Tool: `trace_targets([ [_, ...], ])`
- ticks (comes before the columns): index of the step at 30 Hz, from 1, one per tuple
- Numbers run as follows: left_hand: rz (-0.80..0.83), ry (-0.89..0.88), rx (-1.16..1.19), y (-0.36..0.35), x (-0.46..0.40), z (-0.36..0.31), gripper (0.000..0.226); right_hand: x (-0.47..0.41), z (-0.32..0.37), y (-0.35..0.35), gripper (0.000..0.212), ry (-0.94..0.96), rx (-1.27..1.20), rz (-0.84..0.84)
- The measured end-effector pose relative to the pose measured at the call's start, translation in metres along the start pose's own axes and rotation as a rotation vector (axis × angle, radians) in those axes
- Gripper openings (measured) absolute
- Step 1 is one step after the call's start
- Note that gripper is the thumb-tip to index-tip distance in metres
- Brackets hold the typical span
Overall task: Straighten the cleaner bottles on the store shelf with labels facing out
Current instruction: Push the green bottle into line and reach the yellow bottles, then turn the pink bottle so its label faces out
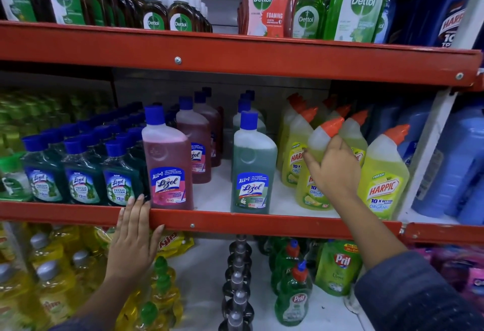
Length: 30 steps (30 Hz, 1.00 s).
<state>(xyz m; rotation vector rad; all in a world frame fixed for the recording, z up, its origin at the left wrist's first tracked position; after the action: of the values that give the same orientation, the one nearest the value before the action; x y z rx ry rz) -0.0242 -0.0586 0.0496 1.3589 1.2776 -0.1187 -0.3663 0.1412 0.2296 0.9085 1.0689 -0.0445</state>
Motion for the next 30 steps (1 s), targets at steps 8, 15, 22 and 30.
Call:
trace_targets([
  [8,-0.009,-0.01,0.013,0.002,0.0,-0.003,0.069,0.011,-0.004,0.02,0.05,0.032,0.039,0.01],
  [15,-0.029,-0.028,0.006,0.004,0.0,-0.004,0.069,0.018,-0.01,0.019,0.049,0.007,-0.003,0.005],
  [22,0.002,-0.007,0.05,0.007,0.001,-0.009,0.075,0.048,-0.005,0.011,0.079,0.03,-0.13,-0.013],
  [30,-0.052,0.019,0.145,0.02,-0.015,-0.024,0.078,0.098,0.102,0.026,0.073,0.282,-0.205,-0.132],
])
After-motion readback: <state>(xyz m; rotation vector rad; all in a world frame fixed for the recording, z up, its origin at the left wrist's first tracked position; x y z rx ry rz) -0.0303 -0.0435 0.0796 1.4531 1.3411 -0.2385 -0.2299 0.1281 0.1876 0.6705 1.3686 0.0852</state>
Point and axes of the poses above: each hand's wrist, its own x-axis away from the middle knuckle, its own y-axis out of the back of the hand, z = x × y, the point moved 8 cm from there along -x, towards the middle knuckle, and after that the axes turned 12 degrees about x, right-handed, at the moved point
